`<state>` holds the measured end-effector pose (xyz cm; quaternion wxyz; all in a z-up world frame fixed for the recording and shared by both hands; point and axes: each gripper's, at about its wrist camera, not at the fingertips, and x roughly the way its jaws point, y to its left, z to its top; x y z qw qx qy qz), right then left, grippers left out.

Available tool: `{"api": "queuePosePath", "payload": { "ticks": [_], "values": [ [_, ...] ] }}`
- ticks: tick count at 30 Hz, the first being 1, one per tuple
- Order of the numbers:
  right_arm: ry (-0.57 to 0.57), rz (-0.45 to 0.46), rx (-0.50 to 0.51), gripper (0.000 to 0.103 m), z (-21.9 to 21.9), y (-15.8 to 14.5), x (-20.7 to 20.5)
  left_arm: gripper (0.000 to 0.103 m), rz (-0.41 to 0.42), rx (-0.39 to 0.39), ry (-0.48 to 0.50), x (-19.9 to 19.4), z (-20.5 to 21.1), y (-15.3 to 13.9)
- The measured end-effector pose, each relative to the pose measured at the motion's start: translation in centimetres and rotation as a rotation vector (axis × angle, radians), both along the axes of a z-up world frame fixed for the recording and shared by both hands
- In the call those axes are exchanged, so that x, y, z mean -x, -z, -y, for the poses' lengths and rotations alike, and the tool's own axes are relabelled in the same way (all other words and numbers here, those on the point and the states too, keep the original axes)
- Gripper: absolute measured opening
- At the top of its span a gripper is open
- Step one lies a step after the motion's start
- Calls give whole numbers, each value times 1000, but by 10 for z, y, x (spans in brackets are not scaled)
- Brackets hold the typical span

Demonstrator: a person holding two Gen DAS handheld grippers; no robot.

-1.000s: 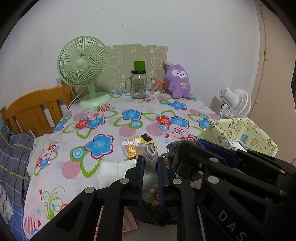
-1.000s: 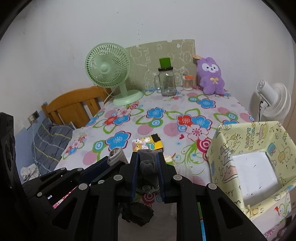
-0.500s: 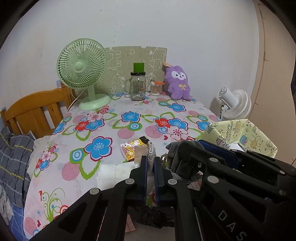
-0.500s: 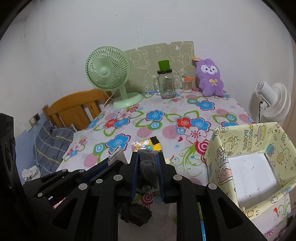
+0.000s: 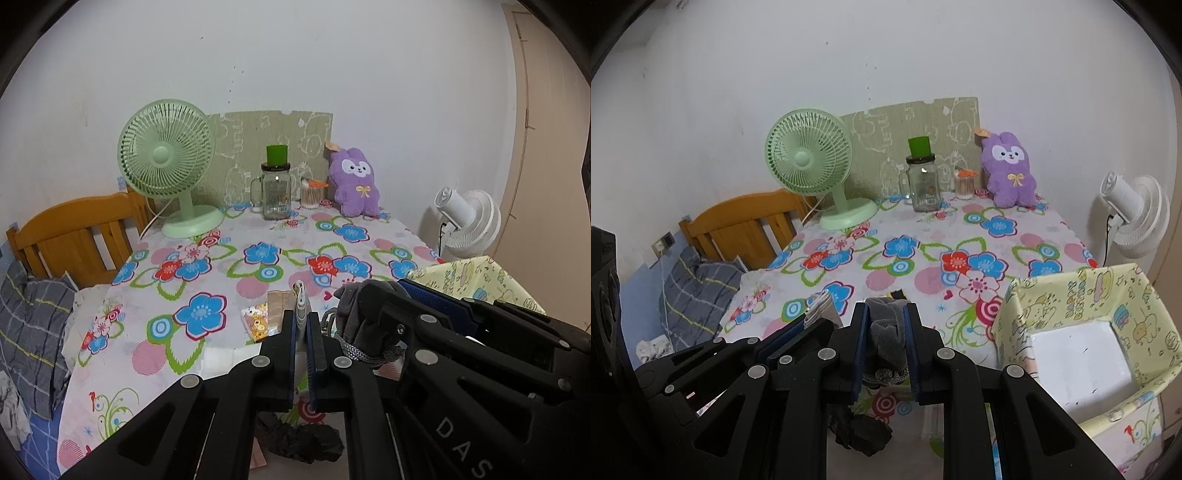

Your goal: Organize soft objects

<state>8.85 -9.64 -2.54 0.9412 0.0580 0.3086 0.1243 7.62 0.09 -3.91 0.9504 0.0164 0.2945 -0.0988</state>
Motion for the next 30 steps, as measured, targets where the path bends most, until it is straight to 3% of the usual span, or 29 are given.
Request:
{"api": "queuePosePath", "payload": {
  "ticks": [16, 30],
  "values": [
    [10, 49, -10, 22, 33, -37, 10, 2, 52, -10, -1, 10, 32, -34],
    [47, 80, 11, 22, 74, -52, 22, 2, 80, 10, 19, 18, 69, -44]
  ]
}}
